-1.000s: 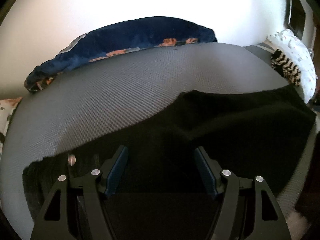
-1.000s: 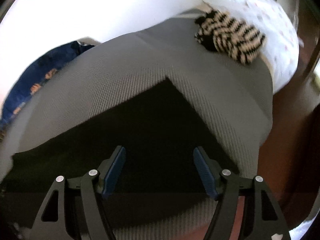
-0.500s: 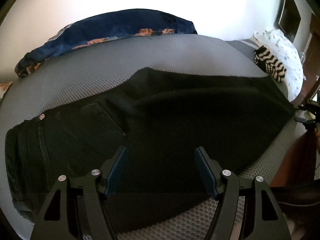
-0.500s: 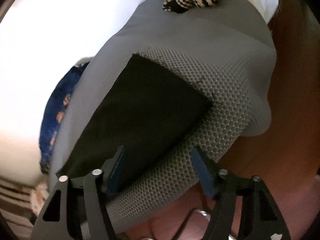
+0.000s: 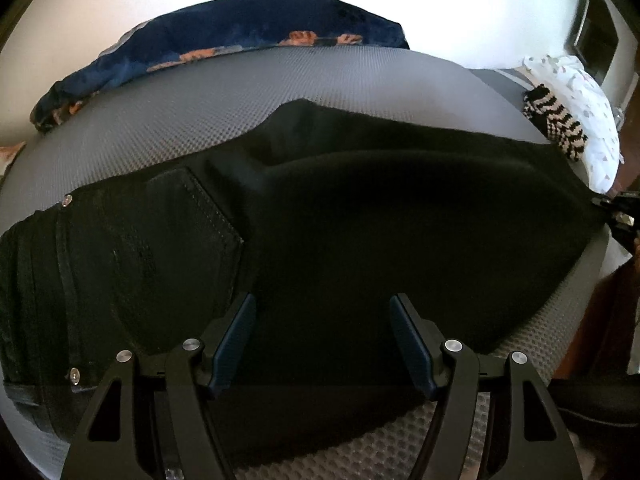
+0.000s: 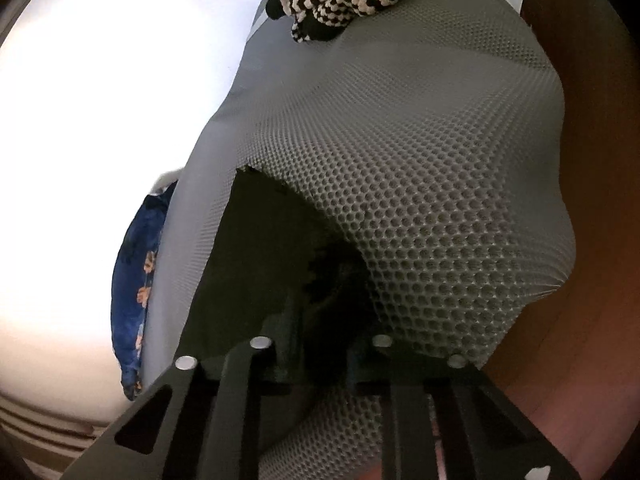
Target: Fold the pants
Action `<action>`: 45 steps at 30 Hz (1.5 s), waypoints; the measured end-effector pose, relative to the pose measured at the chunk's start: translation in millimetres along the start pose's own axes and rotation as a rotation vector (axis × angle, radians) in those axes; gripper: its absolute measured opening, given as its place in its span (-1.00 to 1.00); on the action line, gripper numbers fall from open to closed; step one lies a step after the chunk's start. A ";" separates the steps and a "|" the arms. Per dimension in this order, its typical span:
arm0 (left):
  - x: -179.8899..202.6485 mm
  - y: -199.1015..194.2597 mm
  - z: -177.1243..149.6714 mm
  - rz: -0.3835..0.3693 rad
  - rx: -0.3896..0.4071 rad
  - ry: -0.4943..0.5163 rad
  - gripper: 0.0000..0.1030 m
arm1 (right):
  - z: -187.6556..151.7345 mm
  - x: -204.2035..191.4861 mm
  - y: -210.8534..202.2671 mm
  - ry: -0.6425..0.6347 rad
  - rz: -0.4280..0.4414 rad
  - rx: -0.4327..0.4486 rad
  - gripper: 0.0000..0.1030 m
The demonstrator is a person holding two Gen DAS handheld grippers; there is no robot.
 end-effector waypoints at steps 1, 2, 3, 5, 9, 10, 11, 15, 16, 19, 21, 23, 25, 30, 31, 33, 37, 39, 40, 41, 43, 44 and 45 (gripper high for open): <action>-0.3 -0.1 0.9 -0.003 -0.002 -0.005 0.35 | -0.3 -3.4 -1.1 -0.007 -0.001 0.001 -0.80; -0.8 -1.4 1.8 -0.010 -0.002 -0.015 0.35 | -1.0 -12.8 -2.8 -0.020 0.015 -0.001 -0.82; -1.9 -2.5 3.1 -0.014 0.000 -0.024 0.35 | -1.8 -20.7 -3.8 -0.029 0.034 -0.004 -0.83; -7.0 -7.6 6.5 -0.023 0.013 -0.042 0.36 | -4.7 -43.4 -7.5 -0.051 0.070 -0.008 -0.83; -21.8 -22.3 12.8 -0.019 0.054 -0.077 0.36 | -22.0 -110.5 -5.4 -0.154 0.150 -0.044 -0.83; -26.3 -26.4 14.5 -0.020 0.065 -0.090 0.36 | -27.0 -122.6 -4.0 -0.176 0.163 -0.053 -0.83; -32.4 -32.1 16.6 -0.016 0.081 -0.105 0.36 | -34.5 -140.3 -1.2 -0.203 0.181 -0.067 -0.83; -50.0 -48.1 20.0 0.007 0.118 -0.126 0.37 | -79.8 -213.9 17.2 -0.314 0.275 -0.160 -0.83; -54.3 -51.9 20.3 0.012 0.125 -0.130 0.37 | -89.6 -225.5 20.0 -0.332 0.291 -0.178 -0.83; -68.3 -64.7 20.2 0.024 0.149 -0.152 0.38 | -136.3 -269.0 33.6 -0.413 0.348 -0.272 -0.83; -76.4 -70.7 19.2 0.030 0.159 -0.166 0.38 | -171.6 -291.4 41.4 -0.485 0.366 -0.327 -0.83; -85.4 -75.8 17.4 0.030 0.166 -0.188 0.39 | -208.6 -305.0 48.9 -0.556 0.373 -0.386 -0.83; -91.7 -78.8 16.0 0.028 0.170 -0.207 0.39 | -248.0 -309.1 54.8 -0.598 0.393 -0.472 -0.83; -96.1 -81.2 14.5 0.001 0.169 -0.227 0.39 | -329.5 -288.5 72.6 -0.828 0.284 -0.579 -0.82; -95.6 -81.5 14.1 -0.003 0.169 -0.227 0.39 | -336.0 -284.1 78.4 -0.873 0.255 -0.579 -0.82; -92.5 -79.8 15.3 -0.026 0.167 -0.229 0.39 | -349.7 -274.7 84.4 -0.951 0.206 -0.576 -0.73; -80.6 -75.2 20.6 -0.065 0.161 -0.221 0.39 | -356.3 -263.5 87.1 -0.966 0.190 -0.596 -0.62; -71.9 -70.5 24.5 -0.088 0.153 -0.215 0.39 | -357.0 -263.8 83.9 -0.954 0.201 -0.623 -0.44; -65.4 -68.1 26.2 -0.101 0.145 -0.206 0.39 | -355.0 -265.9 84.5 -0.938 0.210 -0.635 -0.40; -59.6 -66.7 27.7 -0.117 0.141 -0.201 0.39 | -352.4 -267.0 79.2 -0.925 0.228 -0.637 -0.33; -49.0 -64.9 30.3 -0.158 0.131 -0.206 0.39 | -345.6 -269.0 66.3 -0.939 0.224 -0.596 -0.11; -43.5 -63.9 30.9 -0.187 0.122 -0.213 0.39 | -340.8 -268.9 59.9 -0.943 0.221 -0.571 -0.05; -38.7 -62.9 30.8 -0.216 0.112 -0.221 0.39 | -331.7 -267.0 51.0 -0.944 0.224 -0.540 -0.05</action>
Point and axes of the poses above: each gripper's, at about its wrist camera, not at the fingertips, and y roughly the way its jaws point, x to its right, z to its top, the point moved 8 cm from there along y, roughly the way its jaws point, and after that the axes turned 5 degrees about x, right-handed, at the moved point
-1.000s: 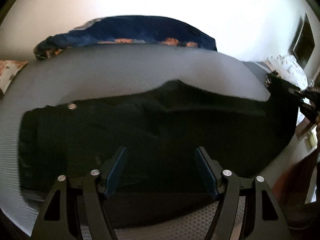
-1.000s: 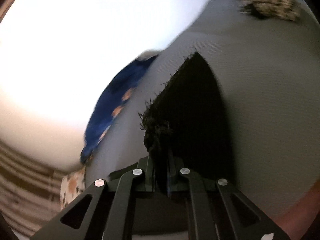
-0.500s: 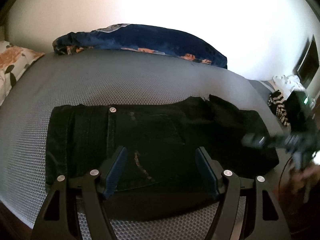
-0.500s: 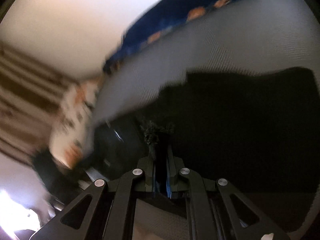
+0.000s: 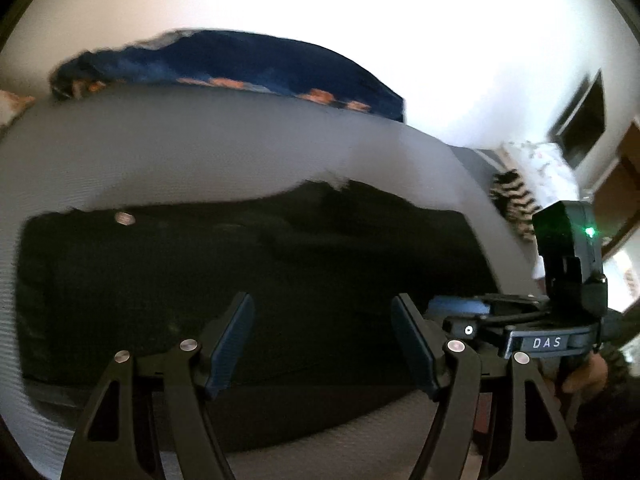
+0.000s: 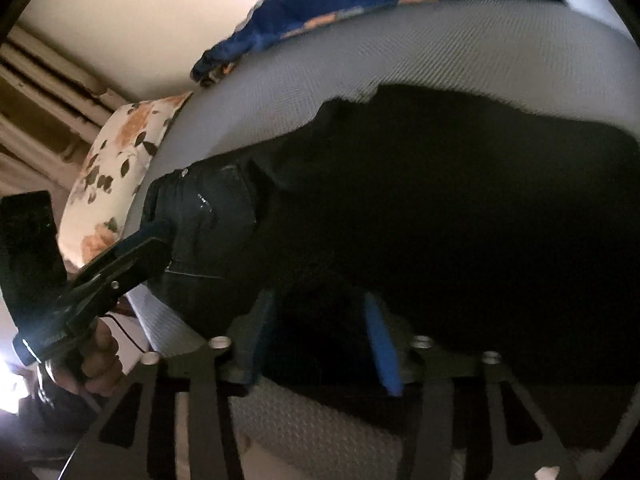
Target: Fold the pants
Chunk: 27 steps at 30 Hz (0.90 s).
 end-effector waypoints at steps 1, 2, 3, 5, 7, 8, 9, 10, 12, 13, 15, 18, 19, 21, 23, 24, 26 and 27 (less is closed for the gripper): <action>3.9 3.1 -1.7 -0.027 -0.020 -0.013 0.39 | 4.9 -0.8 -2.9 0.002 -0.017 0.014 -0.05; 7.1 6.9 -3.8 -0.049 -0.044 -0.032 0.39 | 6.0 3.6 -9.5 0.007 -0.044 0.032 -0.04; 10.9 11.2 -6.9 -0.080 -0.074 -0.058 0.39 | 6.7 13.3 -20.4 0.023 -0.068 0.053 -0.05; 18.4 19.9 -13.0 -0.139 -0.136 -0.111 0.39 | 9.9 30.9 -36.2 0.077 -0.079 0.088 -0.04; 22.1 30.1 -18.0 -0.167 -0.201 -0.160 0.37 | 13.3 44.4 -46.4 0.126 -0.098 0.116 -0.01; 23.3 38.6 -22.3 -0.174 -0.248 -0.198 0.35 | 14.0 52.1 -51.5 0.150 -0.103 0.129 0.00; 24.4 45.1 -24.6 -0.185 -0.279 -0.229 0.33 | 14.1 61.0 -57.4 0.177 -0.105 0.144 0.01; 25.0 51.5 -27.5 -0.200 -0.309 -0.269 0.30 | 14.3 64.6 -59.3 0.191 -0.107 0.150 0.02; 24.0 61.6 -31.3 -0.212 -0.348 -0.337 0.28 | 14.5 73.0 -62.9 0.227 -0.104 0.167 0.02; 23.2 66.6 -33.3 -0.219 -0.365 -0.372 0.27 | 14.1 77.4 -64.7 0.242 -0.102 0.172 0.02; 22.6 75.2 -36.8 -0.223 -0.394 -0.423 0.27 | 13.3 84.1 -67.0 0.265 -0.098 0.175 0.03; 27.1 86.1 -41.6 -0.230 -0.419 -0.455 0.21 | 12.5 88.3 -64.3 0.285 -0.094 0.176 0.03; 30.0 89.2 -41.0 -0.232 -0.415 -0.457 0.18 | 12.3 90.2 -64.4 0.291 -0.088 0.178 0.03; 36.4 96.2 -39.1 -0.237 -0.411 -0.447 -0.04 | 12.0 93.3 -63.0 0.299 -0.088 0.177 0.04; 42.8 105.3 -42.1 -0.235 -0.432 -0.430 -0.82 | 11.5 96.3 -63.1 0.302 -0.092 0.178 0.06; 46.2 107.7 -45.4 -0.224 -0.436 -0.414 -0.85 | 11.3 98.1 -62.7 0.302 -0.100 0.176 0.06; 50.8 100.8 -41.9 -0.209 -0.391 -0.362 -0.87 | 9.9 101.3 -62.8 0.300 -0.120 0.172 0.07; 56.1 91.3 -37.4 -0.213 -0.359 -0.317 -0.88 | 9.4 101.6 -62.4 0.298 -0.122 0.170 0.07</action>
Point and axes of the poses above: each gripper's, at about its wrist camera, not at the fingertips, and y roughly the way its jaws point, x to its right, z to its top, the point moved 8 cm from there along y, roughly the way its jaws point, and after that the axes turned 5 degrees about x, right-handed, at the moved point
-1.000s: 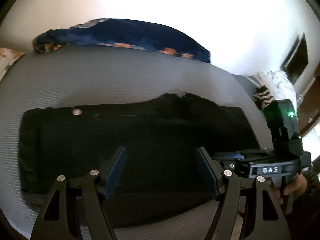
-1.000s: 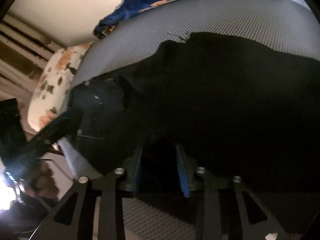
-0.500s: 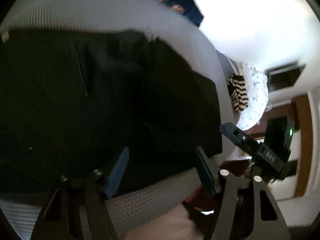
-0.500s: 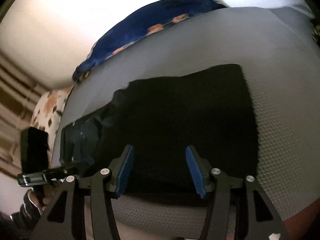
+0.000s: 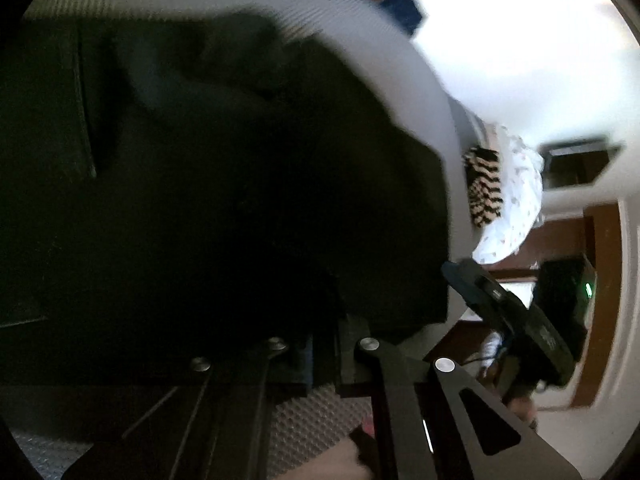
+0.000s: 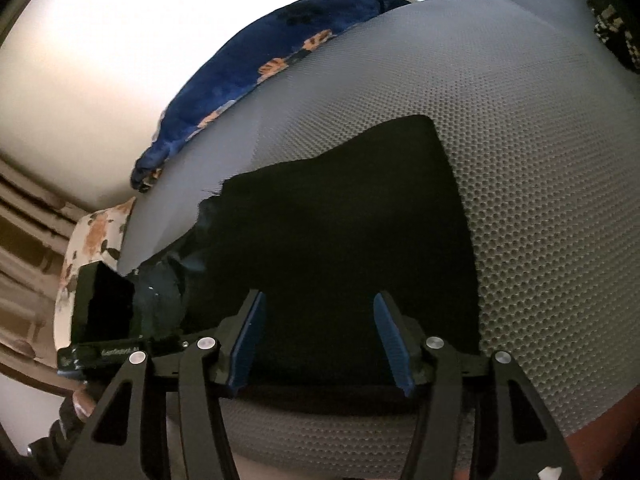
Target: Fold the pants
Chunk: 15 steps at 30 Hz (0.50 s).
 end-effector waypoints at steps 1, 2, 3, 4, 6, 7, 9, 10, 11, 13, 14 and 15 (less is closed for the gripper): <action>4.3 -9.1 -1.8 -0.004 0.021 0.027 -0.88 | -0.9 0.8 -0.8 -0.007 -0.008 -0.004 0.07; 8.3 -18.1 -3.6 -0.012 0.040 0.040 -0.88 | -1.8 1.2 -1.4 -0.019 -0.018 -0.009 0.07; 10.2 -26.4 -6.5 -0.017 0.047 0.049 -0.88 | -3.3 0.9 -1.7 -0.036 -0.026 -0.014 0.07; 9.3 -29.9 -8.4 -0.009 0.053 0.055 -0.88 | -4.9 0.4 -1.2 -0.050 -0.033 -0.018 0.07; 2.8 -28.5 -13.1 0.036 0.049 0.089 -0.88 | -11.0 -0.7 2.0 -0.093 -0.060 -0.033 0.09; -4.2 -21.9 -16.2 0.079 0.037 0.107 -0.87 | -14.6 -1.0 5.1 -0.114 -0.070 -0.044 0.09; -13.6 -4.3 -18.8 0.134 0.013 0.126 -0.86 | -23.2 -1.6 16.3 -0.159 -0.114 -0.069 0.08; -16.2 2.1 -19.4 0.159 0.011 0.152 -0.85 | -27.7 -1.6 22.3 -0.187 -0.143 -0.081 0.09; -14.6 3.3 -18.3 0.161 0.027 0.161 -0.82 | -30.3 -4.4 24.6 -0.229 -0.166 -0.076 0.12; -11.2 4.3 -18.2 0.190 0.016 0.194 -0.74 | -34.6 -11.4 26.5 -0.300 -0.205 -0.081 0.20; -11.0 1.2 -19.3 0.205 0.016 0.212 -0.58 | -35.2 -14.0 26.8 -0.326 -0.223 -0.087 0.20; -10.4 -6.3 -17.4 0.245 0.034 0.243 -0.47 | -34.2 -16.2 26.2 -0.339 -0.225 -0.088 0.21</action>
Point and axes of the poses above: each gripper's, at about its wrist camera, not at the fingertips, and y roughly the way its jaws point, x to its right, z to its top, the point moved 8 cm from there along y, roughly the way its jaws point, and after that the axes turned 5 degrees about x, right-handed, at the moved point
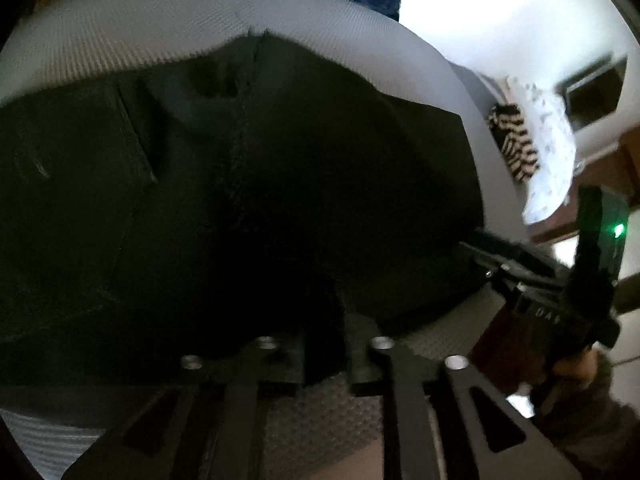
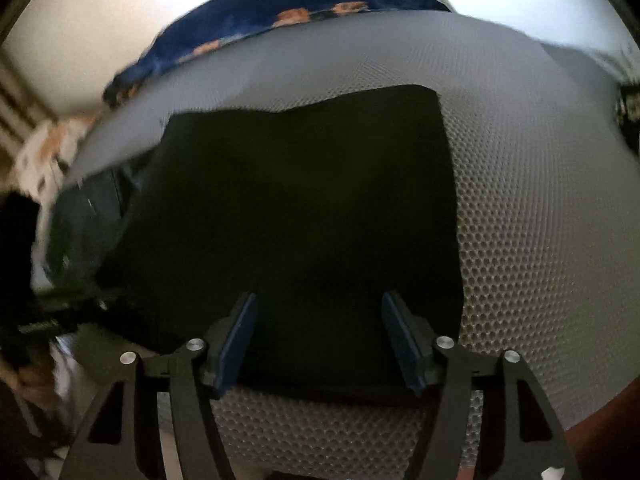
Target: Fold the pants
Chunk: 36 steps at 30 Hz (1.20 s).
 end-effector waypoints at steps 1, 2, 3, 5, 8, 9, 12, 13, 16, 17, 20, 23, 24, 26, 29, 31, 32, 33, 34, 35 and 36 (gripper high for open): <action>-1.7 -7.0 1.5 0.040 0.018 0.033 -0.27 | 4.0 -0.9 -2.9 0.002 0.014 0.011 0.20; -1.2 -15.9 4.9 0.074 0.047 0.076 -0.20 | 9.2 -0.9 -7.9 0.010 0.032 0.032 0.15; -0.9 -24.6 10.8 0.100 0.088 0.119 -0.19 | 15.6 0.9 -12.9 0.017 0.036 0.055 0.15; 2.3 -37.8 23.5 0.137 0.169 0.188 -0.16 | 30.8 8.1 -21.6 0.013 0.001 0.112 0.15; 16.0 -41.0 50.7 0.112 0.267 0.251 -0.12 | 51.0 16.2 -21.8 0.002 -0.041 0.147 0.15; 21.5 -37.5 60.4 0.095 0.287 0.267 -0.12 | 56.2 18.3 -20.7 0.006 -0.042 0.152 0.15; 33.2 -20.1 81.4 0.062 0.306 0.295 -0.12 | 68.7 20.0 -10.4 0.010 -0.052 0.159 0.15; 36.2 -11.6 87.7 0.057 0.299 0.300 -0.12 | 71.0 18.2 -7.5 0.005 -0.059 0.161 0.15; 36.7 14.4 99.3 0.062 0.271 0.311 -0.12 | 74.2 12.3 3.6 -0.018 -0.075 0.147 0.15; 32.7 21.4 101.4 0.071 0.262 0.311 -0.12 | 72.3 11.5 9.1 -0.026 -0.082 0.142 0.15; 12.9 45.7 104.1 0.118 0.220 0.290 -0.13 | 64.0 11.9 26.6 -0.071 -0.118 0.122 0.15; 9.6 48.6 102.8 0.102 0.258 0.304 -0.13 | 60.0 12.5 33.1 -0.099 -0.136 0.145 0.17; 11.5 47.0 102.1 0.108 0.252 0.313 -0.13 | 60.6 12.7 33.7 -0.098 -0.137 0.137 0.17; 12.6 44.0 106.1 0.104 0.233 0.305 -0.13 | 65.2 14.4 31.3 -0.076 -0.123 0.138 0.18; 9.7 36.4 116.5 0.090 0.267 0.273 -0.12 | 79.3 23.7 27.2 -0.042 -0.139 0.177 0.18; 5.1 38.3 123.6 0.111 0.280 0.274 -0.12 | 89.0 33.0 29.8 -0.016 -0.147 0.190 0.18; 2.7 41.8 125.0 0.114 0.271 0.272 -0.12 | 93.9 38.3 34.4 -0.008 -0.159 0.194 0.18; 0.3 46.5 125.7 0.113 0.262 0.269 -0.12 | 96.5 40.7 39.3 -0.015 -0.175 0.188 0.18; -0.2 48.6 126.1 0.116 0.268 0.280 -0.12 | 98.8 43.0 45.0 -0.023 -0.198 0.180 0.19; 0.1 50.4 126.2 0.126 0.272 0.297 -0.12 | 100.8 43.3 48.3 -0.031 -0.209 0.182 0.27; 0.4 52.3 126.7 0.134 0.271 0.304 -0.12 | 102.0 42.9 49.7 -0.036 -0.212 0.183 0.32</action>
Point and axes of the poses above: each gripper's, at about its wrist camera, not at the fingertips, and y roughly the way its jaws point, x to its right, z to its top, the point moved 8 cm from there along y, roughly the way its jaws point, and after that the axes turned 5 degrees about x, right-handed, at the moved point
